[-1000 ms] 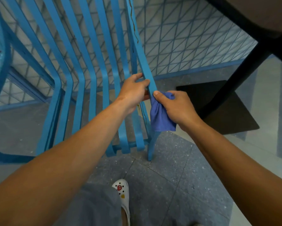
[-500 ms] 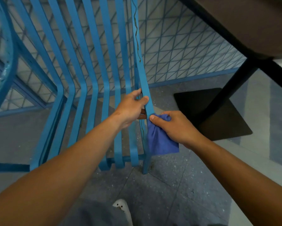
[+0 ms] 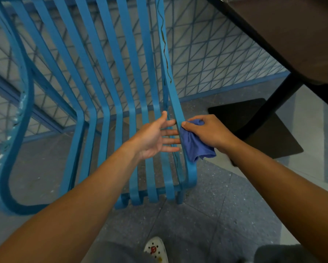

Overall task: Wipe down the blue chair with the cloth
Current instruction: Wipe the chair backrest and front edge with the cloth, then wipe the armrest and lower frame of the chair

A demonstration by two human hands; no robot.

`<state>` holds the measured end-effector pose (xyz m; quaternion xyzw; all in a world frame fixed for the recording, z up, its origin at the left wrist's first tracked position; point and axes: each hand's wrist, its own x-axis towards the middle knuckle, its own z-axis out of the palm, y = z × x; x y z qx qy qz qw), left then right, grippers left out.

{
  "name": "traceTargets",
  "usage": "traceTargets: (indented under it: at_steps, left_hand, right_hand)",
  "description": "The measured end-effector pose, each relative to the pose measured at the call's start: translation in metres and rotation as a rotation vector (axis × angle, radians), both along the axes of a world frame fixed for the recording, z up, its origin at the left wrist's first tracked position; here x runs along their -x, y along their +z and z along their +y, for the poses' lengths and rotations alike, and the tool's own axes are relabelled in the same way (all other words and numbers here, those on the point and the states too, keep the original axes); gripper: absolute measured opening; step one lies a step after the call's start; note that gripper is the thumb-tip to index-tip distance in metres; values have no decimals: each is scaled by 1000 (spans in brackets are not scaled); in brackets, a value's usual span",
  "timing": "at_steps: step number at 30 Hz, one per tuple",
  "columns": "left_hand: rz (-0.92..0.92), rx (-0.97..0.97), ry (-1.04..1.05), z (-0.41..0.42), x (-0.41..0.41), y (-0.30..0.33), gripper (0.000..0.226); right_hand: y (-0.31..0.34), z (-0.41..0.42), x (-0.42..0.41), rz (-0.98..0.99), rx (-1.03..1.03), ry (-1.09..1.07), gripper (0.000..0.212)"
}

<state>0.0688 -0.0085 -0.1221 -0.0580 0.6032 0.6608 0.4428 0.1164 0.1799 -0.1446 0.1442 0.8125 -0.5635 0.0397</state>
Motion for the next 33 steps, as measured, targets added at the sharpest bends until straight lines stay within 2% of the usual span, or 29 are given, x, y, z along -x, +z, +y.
traceTargets:
  at_steps: [4, 9, 12, 14, 20, 26, 30, 33]
  left_hand:
    - [14, 14, 12, 3, -4, 0, 62]
    - [-2, -11, 106, 6, -6, -8, 61]
    - [-4, -37, 164, 11, -10, -11, 57]
    - [4, -46, 186, 16, -15, -12, 54]
    - [97, -60, 220, 34, -42, -19, 40]
    - [185, -17, 310, 54, -64, -25, 57]
    - [224, -71, 321, 53, -70, -37, 68]
    - [293, 13, 279, 39, -78, -45, 76]
  right_hand:
    - [-6, -1, 9, -2, -6, -33, 9]
    - [1, 0, 44, 74, -66, -13, 12]
    - [10, 0, 70, 68, -71, -24, 38]
    - [12, 1, 81, 56, -48, -37, 45]
    - [5, 0, 69, 43, -33, -36, 27]
    - [-7, 1, 32, 57, -83, 13, 25]
    - [-10, -7, 13, 98, -102, -54, 51]
    - [-19, -12, 3, 77, -116, -62, 62]
